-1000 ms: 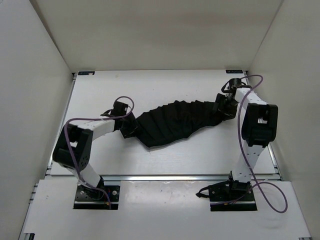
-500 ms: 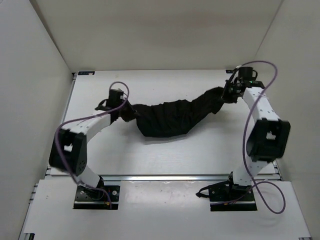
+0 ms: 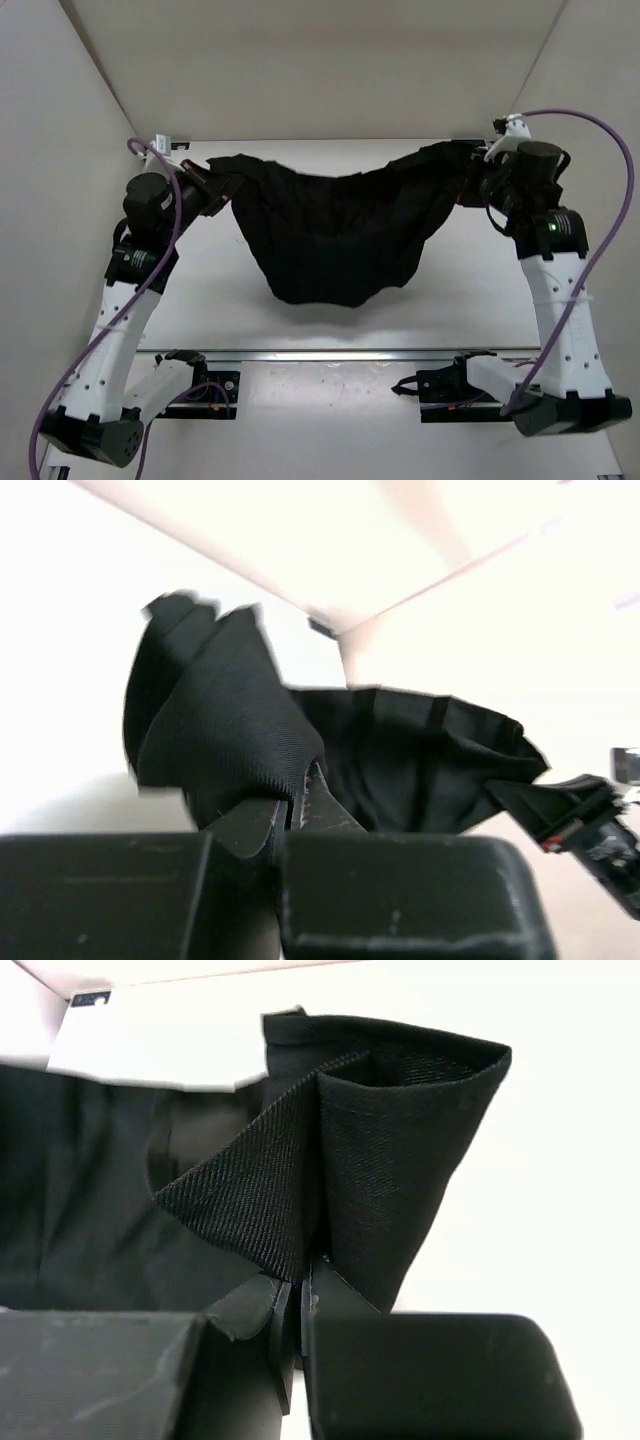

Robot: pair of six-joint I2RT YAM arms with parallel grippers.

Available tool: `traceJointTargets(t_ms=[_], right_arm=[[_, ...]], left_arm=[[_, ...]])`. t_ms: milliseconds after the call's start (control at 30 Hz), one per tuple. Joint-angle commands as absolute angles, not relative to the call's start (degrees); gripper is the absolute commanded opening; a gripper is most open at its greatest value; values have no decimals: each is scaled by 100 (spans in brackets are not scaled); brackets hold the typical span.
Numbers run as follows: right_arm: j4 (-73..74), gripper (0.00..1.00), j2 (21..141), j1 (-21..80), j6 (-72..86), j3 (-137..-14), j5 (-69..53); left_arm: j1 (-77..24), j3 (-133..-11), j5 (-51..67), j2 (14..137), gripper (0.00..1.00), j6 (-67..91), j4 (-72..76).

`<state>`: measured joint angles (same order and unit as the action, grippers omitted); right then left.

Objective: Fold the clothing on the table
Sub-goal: Flatten the skirt out

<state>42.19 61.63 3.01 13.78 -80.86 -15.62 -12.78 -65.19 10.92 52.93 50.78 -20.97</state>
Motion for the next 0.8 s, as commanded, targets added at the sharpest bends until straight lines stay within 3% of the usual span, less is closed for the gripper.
traceJointTargets(t_ms=[0,133,167,200,267,300,367,400,467,767], right_arm=[[4183,0,7107,343,1371,-8559,-1625],[3955,1,8312,45,1600,-8938,-2204],[3859,0,8758,9,1661,-9086,-2380],[3867,0,9233,9,1661,-9305,-2382],[4103,4,9936,9,1583,-9816,-2259],[4505,12,10419,44,1521,-10348,-2128],[5017,44,10862,9,1477,-10871,-1489],[5149,51,10942,9,1442,-10889,-1381],[5028,68,10767,9,1485,-10338,-1100],[3991,65,9020,333,1617,-6622,-984]], left_arm=[[-1125,-6627,1028,5957,0,4975,-2242],[-853,-6373,1257,6836,0,4966,-1785],[-757,-6363,1257,7186,3,4931,-1645],[-738,-6372,1274,7581,13,4870,-1496],[-528,-6442,1528,8190,17,4799,-1372],[-423,-6521,1703,8531,21,4842,-1319],[-273,-6732,1984,8920,37,4843,-1432],[-264,-6767,2195,9104,44,4791,-1537],[-255,-6628,2451,9316,46,4650,-1722],[-1158,-4186,1892,7675,50,4552,-1671]])
